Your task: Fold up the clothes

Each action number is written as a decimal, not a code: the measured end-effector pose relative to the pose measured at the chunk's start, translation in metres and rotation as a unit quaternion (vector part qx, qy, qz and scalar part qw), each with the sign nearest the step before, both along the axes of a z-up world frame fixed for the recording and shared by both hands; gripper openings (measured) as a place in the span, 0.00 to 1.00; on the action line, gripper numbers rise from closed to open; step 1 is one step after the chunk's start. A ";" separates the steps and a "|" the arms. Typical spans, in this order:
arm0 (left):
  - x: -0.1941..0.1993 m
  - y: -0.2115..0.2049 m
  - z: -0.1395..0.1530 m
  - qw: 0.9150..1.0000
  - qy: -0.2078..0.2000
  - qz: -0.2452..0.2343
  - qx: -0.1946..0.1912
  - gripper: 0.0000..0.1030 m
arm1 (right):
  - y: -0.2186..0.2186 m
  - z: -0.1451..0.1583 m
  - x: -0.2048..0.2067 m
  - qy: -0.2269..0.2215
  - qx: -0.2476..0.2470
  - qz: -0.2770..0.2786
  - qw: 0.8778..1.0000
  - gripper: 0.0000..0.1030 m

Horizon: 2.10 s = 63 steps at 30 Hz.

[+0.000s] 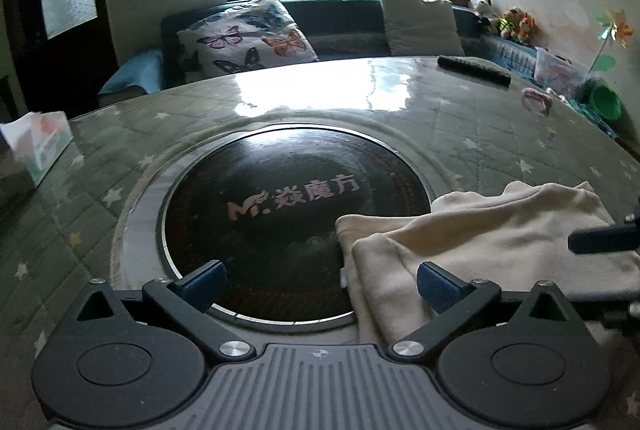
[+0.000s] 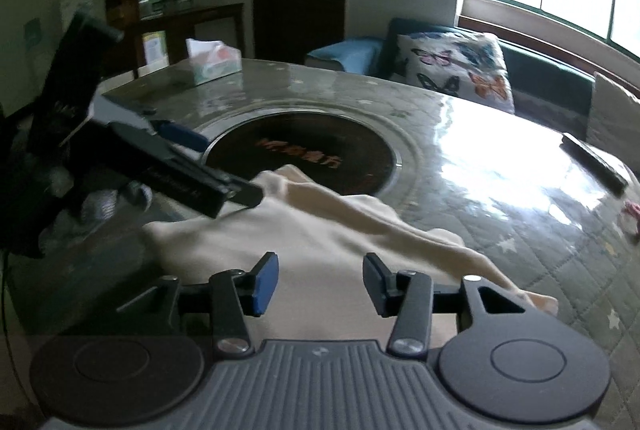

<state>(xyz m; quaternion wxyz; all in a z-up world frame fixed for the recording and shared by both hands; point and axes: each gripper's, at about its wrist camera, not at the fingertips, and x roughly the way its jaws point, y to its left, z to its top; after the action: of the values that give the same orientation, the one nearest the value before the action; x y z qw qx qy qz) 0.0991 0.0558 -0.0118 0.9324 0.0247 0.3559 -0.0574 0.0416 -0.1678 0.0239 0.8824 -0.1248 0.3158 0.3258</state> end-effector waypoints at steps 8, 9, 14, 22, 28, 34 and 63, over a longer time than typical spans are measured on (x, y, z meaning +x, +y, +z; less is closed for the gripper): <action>-0.021 0.012 0.007 1.000 -0.010 0.025 -0.011 1.00 | 0.022 -0.002 -0.024 -0.011 -0.015 0.041 0.999 0.50; -0.023 0.015 0.008 0.999 -0.010 0.030 -0.013 1.00 | 0.025 -0.002 -0.026 -0.012 -0.016 0.044 0.999 0.51; -0.031 0.024 0.009 0.998 -0.003 0.061 -0.028 1.00 | 0.040 -0.004 -0.039 -0.028 -0.031 0.071 0.997 0.51; -0.040 0.037 0.010 0.994 0.013 0.091 -0.068 1.00 | 0.078 -0.012 -0.055 -0.062 -0.076 0.126 0.987 0.50; -0.042 0.047 0.007 0.988 0.026 0.099 -0.114 1.00 | 0.102 -0.019 -0.062 -0.092 -0.109 0.147 0.979 0.48; -0.043 0.053 0.005 0.980 0.041 0.093 -0.171 1.00 | 0.117 -0.027 -0.064 -0.113 -0.143 0.149 0.972 0.28; -0.017 0.027 -0.018 0.920 0.130 0.061 -0.365 0.19 | 0.046 0.016 -0.054 -0.064 -0.001 0.107 0.992 0.10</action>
<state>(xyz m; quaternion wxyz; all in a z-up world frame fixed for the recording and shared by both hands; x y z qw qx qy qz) 0.0821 0.0824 -0.0294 0.8237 -0.3473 0.4292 -0.1290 -0.0128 -0.1214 0.0394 0.8607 -0.1793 0.2434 0.4097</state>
